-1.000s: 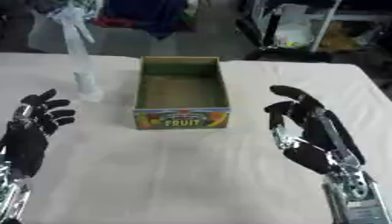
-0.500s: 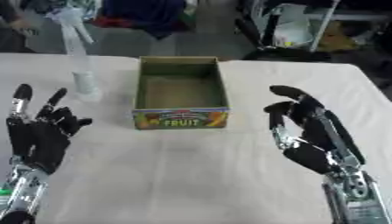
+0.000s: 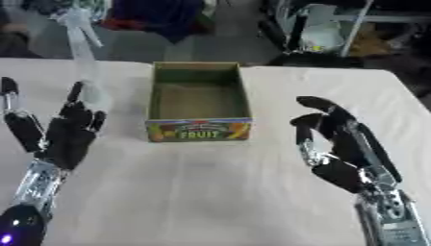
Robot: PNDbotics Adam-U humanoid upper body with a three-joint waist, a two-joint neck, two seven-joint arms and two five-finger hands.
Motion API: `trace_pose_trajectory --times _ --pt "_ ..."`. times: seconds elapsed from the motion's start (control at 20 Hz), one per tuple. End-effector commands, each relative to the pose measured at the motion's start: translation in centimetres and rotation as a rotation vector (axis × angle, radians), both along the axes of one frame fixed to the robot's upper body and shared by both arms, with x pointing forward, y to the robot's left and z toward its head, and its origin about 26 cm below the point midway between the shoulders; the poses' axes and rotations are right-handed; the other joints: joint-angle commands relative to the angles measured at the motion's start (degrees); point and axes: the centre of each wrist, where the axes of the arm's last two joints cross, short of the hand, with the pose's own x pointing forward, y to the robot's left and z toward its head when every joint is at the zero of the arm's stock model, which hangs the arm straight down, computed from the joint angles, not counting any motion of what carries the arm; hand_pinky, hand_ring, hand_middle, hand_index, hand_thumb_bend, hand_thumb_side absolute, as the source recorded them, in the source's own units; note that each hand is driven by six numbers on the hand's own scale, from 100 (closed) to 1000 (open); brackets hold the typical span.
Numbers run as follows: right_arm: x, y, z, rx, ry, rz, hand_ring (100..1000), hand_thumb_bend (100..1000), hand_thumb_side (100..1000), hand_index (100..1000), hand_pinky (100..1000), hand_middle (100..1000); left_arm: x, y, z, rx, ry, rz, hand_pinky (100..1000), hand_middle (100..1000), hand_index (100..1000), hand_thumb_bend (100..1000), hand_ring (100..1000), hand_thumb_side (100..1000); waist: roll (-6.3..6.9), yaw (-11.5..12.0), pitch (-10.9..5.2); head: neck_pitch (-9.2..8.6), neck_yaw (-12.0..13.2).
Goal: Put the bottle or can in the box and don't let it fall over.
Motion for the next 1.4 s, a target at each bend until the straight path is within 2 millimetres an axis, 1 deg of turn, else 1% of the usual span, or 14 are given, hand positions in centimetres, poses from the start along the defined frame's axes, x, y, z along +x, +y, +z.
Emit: trace_pose_trajectory --times 0.05,0.15,0.2,0.25,0.3,0.35,0.55,0.75,0.8,0.85,1.4 --pt "0.1 -0.1 0.4 0.0 -0.012 0.009 690 100 265 818 771 840 1.3 -0.2 1.2 -0.052 -0.025 0.007 367 127 942 752 100 723 0.07 -0.1 -0.6 -0.44 0.0" --pt "0.0 -0.1 0.3 0.001 -0.01 0.01 690 100 264 818 771 840 2.1 -0.3 1.3 -0.069 -0.019 0.012 293 115 940 767 100 716 -0.01 -0.1 -0.64 -0.43 0.0" --pt "0.0 -0.1 0.3 0.001 -0.009 0.011 690 100 265 818 771 840 2.5 -0.3 1.4 -0.079 -0.014 0.016 224 114 940 761 100 721 -0.05 -0.1 -0.65 -0.44 0.0" --pt "0.0 -0.1 0.3 0.001 -0.009 0.011 690 100 264 818 771 840 2.9 -0.3 1.4 -0.089 -0.009 0.021 180 115 941 774 100 714 -0.11 -0.2 -0.66 -0.45 -0.1" --pt "0.0 -0.1 0.3 0.002 -0.008 0.011 690 100 264 818 771 840 3.2 -0.3 1.4 -0.096 -0.006 0.024 111 117 942 777 100 715 -0.15 -0.2 -0.66 -0.46 -0.1" --pt "0.0 0.0 0.3 0.003 -0.008 0.011 690 100 264 818 771 840 3.5 -0.3 1.6 -0.102 -0.004 0.026 100 116 942 779 100 716 -0.2 -0.3 -0.64 -0.49 -0.1" --pt "0.0 0.0 0.3 0.005 -0.008 0.015 690 100 264 818 771 840 4.6 -0.3 2.0 -0.124 -0.007 0.03 100 120 947 790 100 712 -0.37 -0.5 -0.54 -0.53 -0.1" --pt "0.0 0.1 0.3 0.007 -0.008 0.017 690 100 264 818 772 840 5.4 0.2 2.6 -0.137 -0.02 0.037 100 121 951 787 100 713 -0.51 -0.8 -0.45 -0.63 0.0" --pt "0.0 0.1 0.3 0.008 -0.008 0.018 690 100 256 818 772 840 5.6 0.4 2.8 -0.141 -0.023 0.039 100 122 952 814 100 729 -0.53 -0.8 -0.43 -0.67 0.1" --pt "0.0 0.1 0.3 0.008 -0.008 0.019 690 100 263 818 772 840 5.8 0.5 3.0 -0.144 -0.028 0.041 100 123 954 782 100 726 -0.57 -0.9 -0.42 -0.72 0.1" --pt "0.1 0.3 0.3 0.011 -0.01 0.027 690 100 262 818 772 840 7.3 1.8 4.5 -0.141 -0.044 0.062 100 125 956 778 100 760 -0.9 -1.5 -0.25 -0.88 0.5"
